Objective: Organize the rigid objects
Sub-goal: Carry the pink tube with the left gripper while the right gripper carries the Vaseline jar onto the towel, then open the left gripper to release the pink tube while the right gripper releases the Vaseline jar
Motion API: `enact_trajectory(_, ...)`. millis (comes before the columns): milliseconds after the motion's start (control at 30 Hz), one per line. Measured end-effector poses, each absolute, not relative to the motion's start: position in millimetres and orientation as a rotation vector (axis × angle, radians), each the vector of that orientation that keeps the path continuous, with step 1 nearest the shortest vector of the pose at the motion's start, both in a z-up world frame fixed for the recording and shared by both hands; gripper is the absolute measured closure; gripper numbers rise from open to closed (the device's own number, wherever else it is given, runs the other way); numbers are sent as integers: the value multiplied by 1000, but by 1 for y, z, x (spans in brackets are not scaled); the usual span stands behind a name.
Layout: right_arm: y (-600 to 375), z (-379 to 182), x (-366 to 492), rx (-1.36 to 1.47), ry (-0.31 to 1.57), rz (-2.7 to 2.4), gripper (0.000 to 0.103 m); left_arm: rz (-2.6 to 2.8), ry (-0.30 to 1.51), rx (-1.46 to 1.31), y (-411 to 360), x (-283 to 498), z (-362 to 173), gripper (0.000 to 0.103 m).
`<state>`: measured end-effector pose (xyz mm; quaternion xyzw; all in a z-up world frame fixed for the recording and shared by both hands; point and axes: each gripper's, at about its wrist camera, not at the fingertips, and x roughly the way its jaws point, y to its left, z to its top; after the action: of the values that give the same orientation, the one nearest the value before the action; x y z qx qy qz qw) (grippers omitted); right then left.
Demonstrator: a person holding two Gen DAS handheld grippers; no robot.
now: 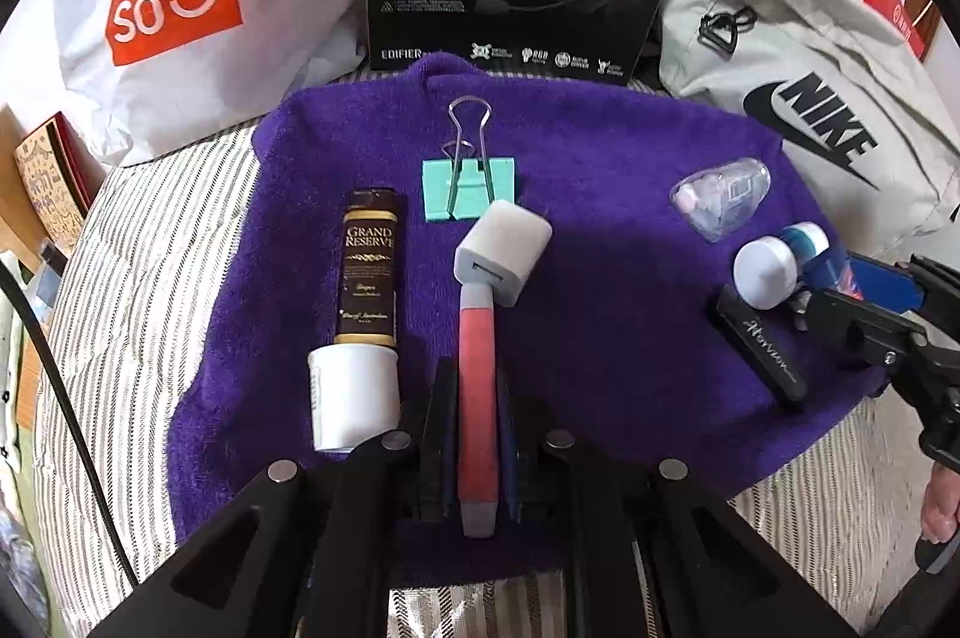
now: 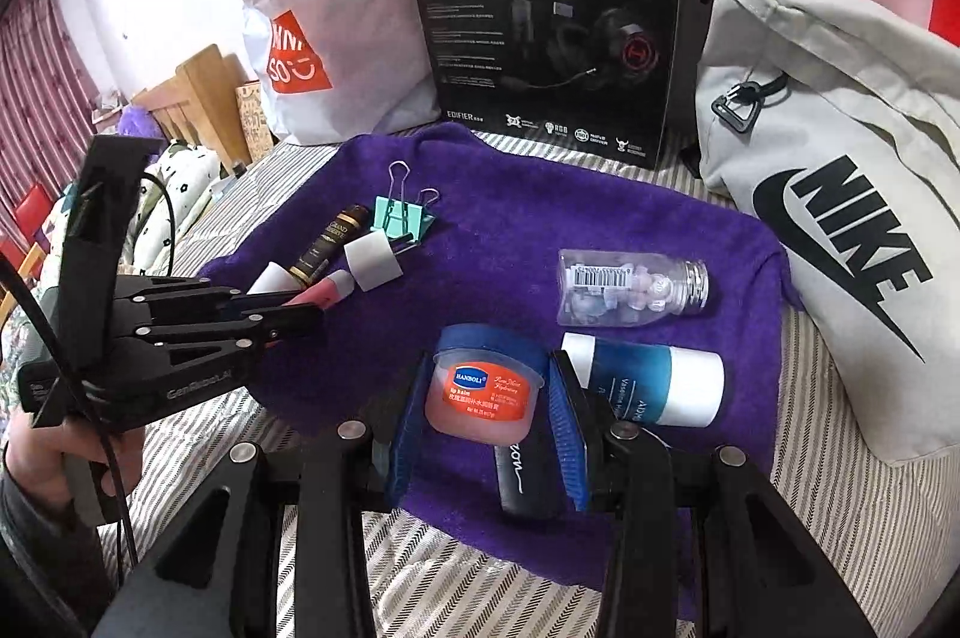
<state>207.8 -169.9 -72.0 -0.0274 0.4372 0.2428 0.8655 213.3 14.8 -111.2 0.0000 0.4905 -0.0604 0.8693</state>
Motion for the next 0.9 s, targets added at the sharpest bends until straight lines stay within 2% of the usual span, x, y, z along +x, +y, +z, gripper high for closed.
enact_trajectory(267,-174,-80,212,-45,933,510,64,-121,1029,32,10,215,-112,90)
enact_trajectory(333,-173,-80,211,-49,933,511,64,-124,1030,31,9,213,-112,88)
enact_trajectory(533,-174,-79,209,-58,932,506,64,-132,1023,30,8,202,-106,66)
enact_trajectory(600,-177,-77,207,-59,930,499,64,-142,999,8,10,198,-101,44)
enact_trajectory(900,-184,-70,211,-81,937,463,64,-114,907,-19,31,171,-66,42)
